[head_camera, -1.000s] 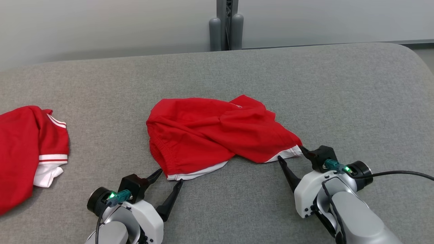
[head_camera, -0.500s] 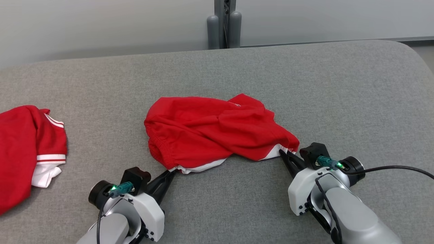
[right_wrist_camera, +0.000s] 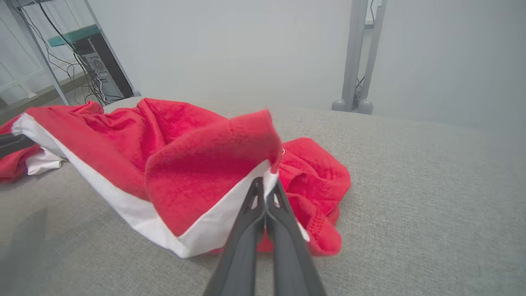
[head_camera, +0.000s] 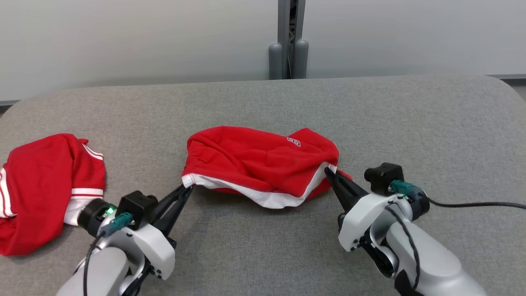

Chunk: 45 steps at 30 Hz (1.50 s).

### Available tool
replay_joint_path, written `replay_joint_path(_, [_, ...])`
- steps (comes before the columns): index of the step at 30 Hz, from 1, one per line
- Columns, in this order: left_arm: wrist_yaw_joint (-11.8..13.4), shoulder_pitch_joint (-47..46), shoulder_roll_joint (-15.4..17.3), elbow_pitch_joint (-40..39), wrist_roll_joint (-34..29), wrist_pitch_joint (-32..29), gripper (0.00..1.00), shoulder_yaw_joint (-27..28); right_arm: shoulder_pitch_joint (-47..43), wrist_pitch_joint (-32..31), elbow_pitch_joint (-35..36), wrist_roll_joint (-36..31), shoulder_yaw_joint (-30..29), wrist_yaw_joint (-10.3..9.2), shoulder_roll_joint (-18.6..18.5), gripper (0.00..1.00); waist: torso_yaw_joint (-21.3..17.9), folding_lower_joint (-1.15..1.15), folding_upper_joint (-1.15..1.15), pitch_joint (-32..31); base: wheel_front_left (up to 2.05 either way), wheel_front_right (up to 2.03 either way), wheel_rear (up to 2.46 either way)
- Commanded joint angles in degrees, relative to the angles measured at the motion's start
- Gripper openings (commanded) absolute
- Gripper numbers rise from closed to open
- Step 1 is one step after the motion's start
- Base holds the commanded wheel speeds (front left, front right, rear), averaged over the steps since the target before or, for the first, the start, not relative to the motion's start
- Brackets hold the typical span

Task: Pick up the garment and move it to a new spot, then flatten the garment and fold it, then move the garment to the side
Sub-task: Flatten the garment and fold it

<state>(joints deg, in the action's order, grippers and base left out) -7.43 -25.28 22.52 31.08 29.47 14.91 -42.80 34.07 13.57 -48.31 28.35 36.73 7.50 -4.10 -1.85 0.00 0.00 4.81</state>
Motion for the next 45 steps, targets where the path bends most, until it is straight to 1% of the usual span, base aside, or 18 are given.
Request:
replay_joint_path(1, [-0.1,-1.1,1.1,-1.6,-0.6,0.3,0.0,0.8,0.3,-0.8,2.4,3.1,0.8,-0.01,-1.3,0.0,0.4,0.0,0.0,-0.5,0.0,0.0,0.0])
replay_joint_path(5, [-0.1,-4.0,4.5,-4.7,-0.4,0.3,0.0,0.7,2.5,-3.5,7.7,8.4,3.4,-0.01,-4.6,0.0,0.7,0.0,0.0,-0.6,0.0,0.0,0.0])
replay_joint_path(6, [-0.1,-5.0,5.5,-5.1,-0.2,0.3,0.0,0.3,3.2,-4.1,8.8,9.8,3.8,-0.01,-4.9,0.0,0.7,0.0,0.0,-0.5,0.0,0.0,0.0])
replay_joint_path(7, [-0.1,-5.0,5.5,-5.1,-0.2,0.3,0.0,0.3,3.2,-4.1,8.8,9.8,3.8,-0.01,-4.9,0.0,0.7,0.0,0.0,-0.5,0.0,0.0,0.0])
replay_joint_path(11, [-0.1,-10.8,9.6,-7.3,1.4,-0.3,0.0,-1.2,7.8,-6.2,12.0,13.2,5.4,-0.01,-7.2,0.0,0.3,0.0,0.0,0.9,0.0,0.0,0.0])
replay_joint_path(15, [-0.1,-17.8,13.1,-10.2,6.2,-2.5,0.0,-3.1,14.6,-7.6,11.7,14.5,6.8,-0.01,-7.8,0.0,-0.2,0.0,0.0,3.8,0.0,0.0,0.0])
replay_joint_path(20, [-0.1,-29.5,18.3,-12.1,15.0,-6.2,0.0,-5.3,26.1,-9.0,9.5,16.9,8.2,-0.01,-5.3,0.0,-1.8,0.0,0.0,9.6,0.0,0.0,0.0])
replay_joint_path(21, [-0.1,-31.9,19.3,-12.2,16.5,-6.9,0.0,-5.7,28.3,-9.3,8.8,18.6,7.8,-0.01,-4.2,0.0,-2.2,0.0,0.0,10.9,0.0,0.0,0.0])
replay_joint_path(23, [-0.1,-37.0,20.8,-12.0,20.0,-8.1,0.0,-6.3,34.6,-9.6,6.2,19.0,7.2,-0.02,-3.8,0.0,-2.9,0.0,0.0,13.5,0.0,0.0,0.0])
replay_joint_path(26, [-0.1,-44.9,23.1,-10.4,22.8,-9.7,0.0,-7.6,42.1,-10.1,2.7,24.5,4.0,-0.01,-1.3,0.0,-3.6,0.0,0.0,17.0,0.0,0.0,0.0])
replay_joint_path(28, [-0.1,-49.8,23.4,-8.9,24.9,-10.3,0.0,-8.0,47.5,-10.2,-0.3,27.4,1.5,-0.01,-0.6,0.0,-3.8,0.0,0.0,19.2,0.0,0.0,0.0])
replay_joint_path(32, [-0.1,-59.2,23.9,-5.5,26.0,-10.6,0.0,-9.6,56.1,-8.0,-7.9,30.9,-2.5,-0.01,0.5,0.0,-4.3,0.0,0.0,22.4,0.0,0.0,0.0])
replay_joint_path(34, [0.0,-63.4,23.3,-3.1,26.5,-9.7,0.0,-9.8,60.1,-6.3,-11.8,31.6,-4.0,-0.01,0.8,0.0,-4.3,0.0,0.0,23.6,0.0,0.0,0.0])
replay_joint_path(36, [0.0,-66.7,22.6,-0.2,25.5,-8.1,0.0,-10.3,62.8,-4.3,-15.4,31.5,-4.6,-0.02,0.9,0.0,-4.2,0.0,0.0,24.5,0.0,0.0,0.0])
replay_joint_path(38, [0.0,-69.7,21.2,2.6,25.1,-5.9,0.0,-10.4,65.8,-2.0,-18.8,31.2,-5.3,-0.03,0.7,0.0,-3.8,0.0,0.0,25.5,0.0,0.0,0.0])
replay_joint_path(40, [0.0,-71.7,19.3,4.9,25.8,-3.7,0.0,-9.9,68.4,0.1,-20.6,30.5,-5.7,-0.04,0.8,0.0,-3.0,0.0,0.0,26.9,0.0,0.0,0.0])
replay_joint_path(43, [0.0,-72.4,17.4,6.7,24.6,-1.3,0.0,-11.5,69.3,1.4,-20.1,29.3,-4.2,-0.02,1.1,0.0,-1.8,0.0,0.0,29.2,0.0,0.0,0.0])
replay_joint_path(45, [0.0,-71.3,16.6,6.8,25.0,-0.6,0.0,-12.6,68.6,1.7,-19.4,28.8,-3.2,-0.02,1.0,0.0,-1.4,0.0,0.0,30.6,0.0,0.0,0.0])
